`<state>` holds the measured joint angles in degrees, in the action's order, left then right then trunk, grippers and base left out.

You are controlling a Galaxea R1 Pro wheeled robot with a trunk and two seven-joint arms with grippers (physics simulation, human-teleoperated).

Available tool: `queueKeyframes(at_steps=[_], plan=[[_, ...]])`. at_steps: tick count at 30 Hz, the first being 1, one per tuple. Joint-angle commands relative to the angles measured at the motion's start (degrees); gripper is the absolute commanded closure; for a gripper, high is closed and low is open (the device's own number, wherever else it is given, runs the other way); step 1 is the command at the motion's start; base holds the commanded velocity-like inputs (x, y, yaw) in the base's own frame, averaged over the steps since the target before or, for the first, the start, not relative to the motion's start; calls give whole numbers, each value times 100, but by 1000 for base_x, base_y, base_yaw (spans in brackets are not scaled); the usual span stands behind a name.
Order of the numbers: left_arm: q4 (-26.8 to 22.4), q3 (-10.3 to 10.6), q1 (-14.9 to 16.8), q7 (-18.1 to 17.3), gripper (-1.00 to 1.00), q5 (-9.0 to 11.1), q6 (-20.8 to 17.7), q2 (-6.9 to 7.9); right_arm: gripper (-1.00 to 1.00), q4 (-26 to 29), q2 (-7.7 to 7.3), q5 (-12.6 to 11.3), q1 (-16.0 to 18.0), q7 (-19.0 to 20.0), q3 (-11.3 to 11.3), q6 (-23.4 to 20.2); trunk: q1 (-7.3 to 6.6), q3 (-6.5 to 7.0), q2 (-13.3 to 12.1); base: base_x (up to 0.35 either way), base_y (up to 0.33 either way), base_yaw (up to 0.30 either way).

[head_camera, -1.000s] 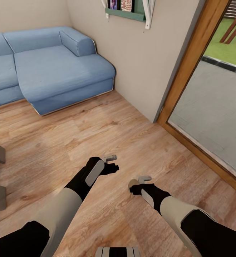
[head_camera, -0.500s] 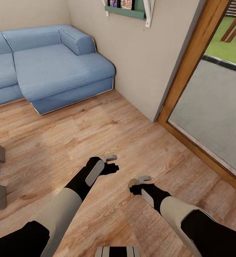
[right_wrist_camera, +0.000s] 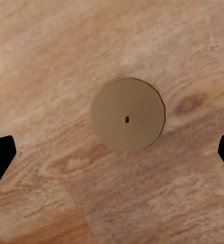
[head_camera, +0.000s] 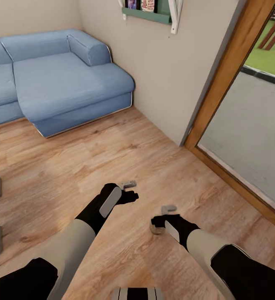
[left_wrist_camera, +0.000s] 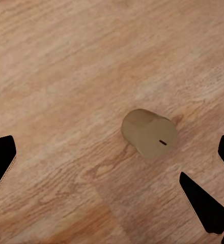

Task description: Place each of the two pumpkins and all three candles from the living room inside a cabinet in the living room (use any cabinet), then make sure every cabinet is closed, and position the cauldron so it is next to a table in the living room.

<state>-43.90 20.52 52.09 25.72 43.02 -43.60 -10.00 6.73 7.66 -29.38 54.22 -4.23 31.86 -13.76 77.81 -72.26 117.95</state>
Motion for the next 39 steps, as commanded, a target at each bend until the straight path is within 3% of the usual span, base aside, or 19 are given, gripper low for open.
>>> queueKeyframes(at_steps=[1, 9, 39], plan=[[-5, 6, 3, 56, -100, 57, -7, 0, -100, 13, -2, -52, 1, -34, 50, -31, 3, -4, 1, 225, 0, 0], [-5, 4, 3, 56, -100, 57, -7, 0, -100, 13, -2, -51, 1, -34, 51, -31, 3, -4, 1, 71, 0, 0], [-5, 10, 2, 54, -100, 57, -8, 0, -100, 14, -2, -51, 1, -30, 57, -31, 662, -542, 1205, 1, 0, 0]])
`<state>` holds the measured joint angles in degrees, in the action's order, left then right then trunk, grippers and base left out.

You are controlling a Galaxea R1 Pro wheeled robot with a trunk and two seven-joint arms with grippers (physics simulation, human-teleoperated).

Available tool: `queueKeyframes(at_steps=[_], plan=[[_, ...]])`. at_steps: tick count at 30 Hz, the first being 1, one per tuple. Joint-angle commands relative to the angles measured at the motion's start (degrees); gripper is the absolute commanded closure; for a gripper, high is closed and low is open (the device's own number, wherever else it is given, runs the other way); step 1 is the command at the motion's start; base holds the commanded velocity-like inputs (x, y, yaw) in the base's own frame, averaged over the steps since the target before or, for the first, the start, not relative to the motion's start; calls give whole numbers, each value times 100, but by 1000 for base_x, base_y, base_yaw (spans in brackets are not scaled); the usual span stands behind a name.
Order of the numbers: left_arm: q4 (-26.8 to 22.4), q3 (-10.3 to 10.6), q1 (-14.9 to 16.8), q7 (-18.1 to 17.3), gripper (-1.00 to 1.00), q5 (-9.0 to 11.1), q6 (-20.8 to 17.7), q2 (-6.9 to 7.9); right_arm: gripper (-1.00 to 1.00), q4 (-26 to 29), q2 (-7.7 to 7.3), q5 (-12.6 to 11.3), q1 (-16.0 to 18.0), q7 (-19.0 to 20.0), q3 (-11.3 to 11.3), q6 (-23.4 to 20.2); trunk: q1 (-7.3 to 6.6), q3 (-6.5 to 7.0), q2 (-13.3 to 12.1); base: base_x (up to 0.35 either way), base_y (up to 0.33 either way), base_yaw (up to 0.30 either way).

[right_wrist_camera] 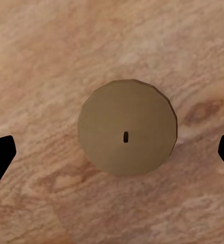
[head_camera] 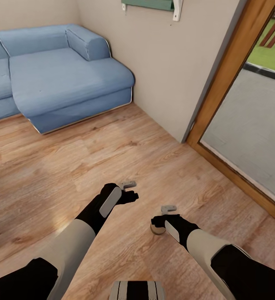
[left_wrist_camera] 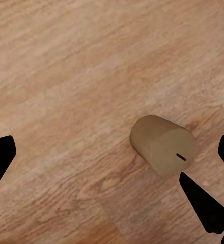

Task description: Place each of the two pumpkins and all three candles from the living room inside a cabinet in the living room (use any cabinet), then make sure every cabinet is closed, and position the cauldron so it is next to a table in the living room.

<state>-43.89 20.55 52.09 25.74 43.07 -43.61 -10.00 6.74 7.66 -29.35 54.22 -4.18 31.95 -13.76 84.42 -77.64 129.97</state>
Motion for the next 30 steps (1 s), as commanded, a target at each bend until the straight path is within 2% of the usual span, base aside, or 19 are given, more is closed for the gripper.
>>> queueKeyframes(at_steps=[1, 30], plan=[[-5, 6, 3, 53, -100, 53, -8, 0, -100, 12, -2, -53, 1, -34, 49, -31, 22, -22, 43, 0, 0, 0], [-5, 5, 3, 51, -100, 53, -8, 0, -100, 13, -2, -53, 1, -32, 48, -31, 659, -543, 1206, 0, 0, 0]])
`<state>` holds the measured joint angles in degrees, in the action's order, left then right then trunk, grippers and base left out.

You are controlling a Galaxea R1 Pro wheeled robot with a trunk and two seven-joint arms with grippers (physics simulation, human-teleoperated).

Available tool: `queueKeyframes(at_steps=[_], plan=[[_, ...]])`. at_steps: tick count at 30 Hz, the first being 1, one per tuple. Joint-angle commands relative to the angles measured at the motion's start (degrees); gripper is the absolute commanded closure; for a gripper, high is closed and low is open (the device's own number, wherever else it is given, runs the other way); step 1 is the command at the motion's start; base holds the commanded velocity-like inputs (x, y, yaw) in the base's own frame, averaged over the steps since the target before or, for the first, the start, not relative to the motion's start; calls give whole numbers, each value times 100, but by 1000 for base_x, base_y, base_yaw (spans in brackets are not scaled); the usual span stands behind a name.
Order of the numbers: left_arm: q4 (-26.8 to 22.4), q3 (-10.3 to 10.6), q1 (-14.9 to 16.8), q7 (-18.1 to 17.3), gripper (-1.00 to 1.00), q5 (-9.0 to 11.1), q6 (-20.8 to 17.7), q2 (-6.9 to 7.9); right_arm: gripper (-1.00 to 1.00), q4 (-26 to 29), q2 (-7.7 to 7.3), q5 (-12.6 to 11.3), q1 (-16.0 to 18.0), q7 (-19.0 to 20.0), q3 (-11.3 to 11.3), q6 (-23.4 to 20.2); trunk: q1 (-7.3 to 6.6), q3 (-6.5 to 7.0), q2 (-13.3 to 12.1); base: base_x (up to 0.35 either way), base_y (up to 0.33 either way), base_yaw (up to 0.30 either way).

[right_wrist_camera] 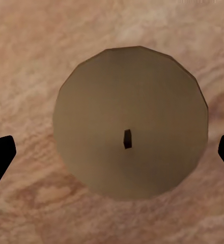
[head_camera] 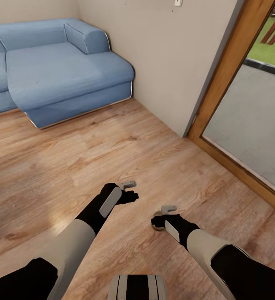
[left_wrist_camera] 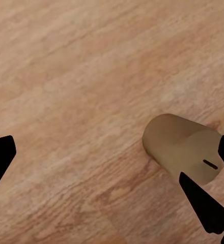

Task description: Place each of the two pumpkins and all three candles from the living room inside a cabinet in the living room (use any cabinet), then make sure every cabinet is closed, and position the cauldron so it is next to a table in the living room.

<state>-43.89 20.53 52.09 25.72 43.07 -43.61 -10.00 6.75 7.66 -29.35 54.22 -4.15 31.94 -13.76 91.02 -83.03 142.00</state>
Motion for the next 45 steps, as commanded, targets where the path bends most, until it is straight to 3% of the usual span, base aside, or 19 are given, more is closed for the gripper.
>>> queueKeyframes(at_steps=[1, 40, 45], plan=[[-5, 7, 3, 52, -100, 53, -8, 0, -100, 12, -2, -53, 1, -36, 49, -31, 21, -22, 43, 0, 0, 0], [-5, 7, 3, 48, -100, 53, 27, 0, -100, 19, -2, -53, 1, -42, 42, -31, 43, -40, 83, 4, -1, 0], [-5, 10, 3, 47, -100, 53, 28, 0, -100, 19, -2, -53, 1, -40, 44, -31, 76, -146, 129, 0, 0, 0]])
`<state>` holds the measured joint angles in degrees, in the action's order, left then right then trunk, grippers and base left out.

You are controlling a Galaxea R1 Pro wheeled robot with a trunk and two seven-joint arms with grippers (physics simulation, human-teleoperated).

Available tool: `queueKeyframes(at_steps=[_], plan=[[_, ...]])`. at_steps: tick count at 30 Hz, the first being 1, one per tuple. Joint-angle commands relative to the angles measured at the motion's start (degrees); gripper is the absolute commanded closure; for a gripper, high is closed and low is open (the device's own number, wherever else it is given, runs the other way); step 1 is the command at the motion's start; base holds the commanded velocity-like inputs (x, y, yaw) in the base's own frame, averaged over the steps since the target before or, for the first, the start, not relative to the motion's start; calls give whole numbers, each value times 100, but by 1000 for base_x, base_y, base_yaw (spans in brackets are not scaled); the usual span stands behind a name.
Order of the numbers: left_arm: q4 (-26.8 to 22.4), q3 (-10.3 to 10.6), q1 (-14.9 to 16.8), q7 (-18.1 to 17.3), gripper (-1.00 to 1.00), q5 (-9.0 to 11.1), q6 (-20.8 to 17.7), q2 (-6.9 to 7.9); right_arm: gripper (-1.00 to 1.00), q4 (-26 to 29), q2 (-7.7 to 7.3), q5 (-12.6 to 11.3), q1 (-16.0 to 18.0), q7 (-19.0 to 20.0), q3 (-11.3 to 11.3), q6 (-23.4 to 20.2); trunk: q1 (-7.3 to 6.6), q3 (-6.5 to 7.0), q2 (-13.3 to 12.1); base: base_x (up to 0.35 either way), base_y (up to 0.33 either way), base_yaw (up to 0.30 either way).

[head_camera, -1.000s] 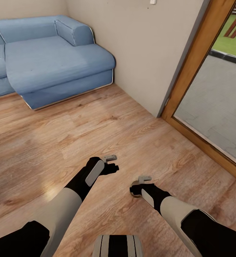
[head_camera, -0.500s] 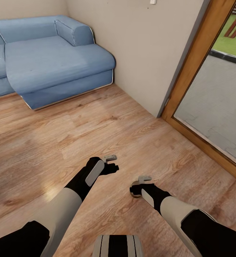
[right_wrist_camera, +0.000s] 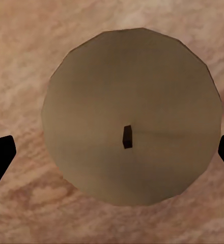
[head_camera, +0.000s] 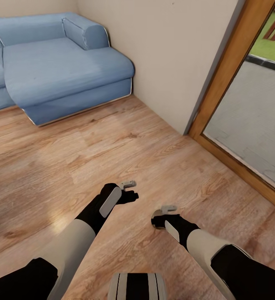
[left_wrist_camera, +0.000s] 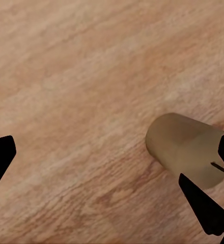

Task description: Place each of the two pumpkins and all three candles from the living room inside a cabinet in the living room (use any cabinet), then make sure every cabinet is closed, and position the cauldron so it is next to a table in the living room.

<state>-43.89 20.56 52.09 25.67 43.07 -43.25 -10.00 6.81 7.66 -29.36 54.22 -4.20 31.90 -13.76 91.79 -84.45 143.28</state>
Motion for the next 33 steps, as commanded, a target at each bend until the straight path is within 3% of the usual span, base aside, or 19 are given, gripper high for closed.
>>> queueKeyframes(at_steps=[1, 4, 28, 33], plan=[[-5, 7, 3, 52, -100, 53, -8, 0, -100, 12, -2, -53, 1, -35, 48, -31, 1, -26, 3, 0, 0, 0], [-5, 4, 3, 52, -100, 53, -8, 0, -100, 10, -2, -53, 1, -37, 50, -31, 9, -93, 7, 0, 0, 0], [-5, 4, 3, 52, -100, 53, -8, 0, -100, 12, -2, -53, 1, -34, 53, -31, 9, -93, 7, 0, 0, 0], [-5, 4, 1, 52, -100, 53, -8, 0, -100, 11, -2, -53, 1, -35, 53, -31, 17, -159, 11, 0, 0, 0]])
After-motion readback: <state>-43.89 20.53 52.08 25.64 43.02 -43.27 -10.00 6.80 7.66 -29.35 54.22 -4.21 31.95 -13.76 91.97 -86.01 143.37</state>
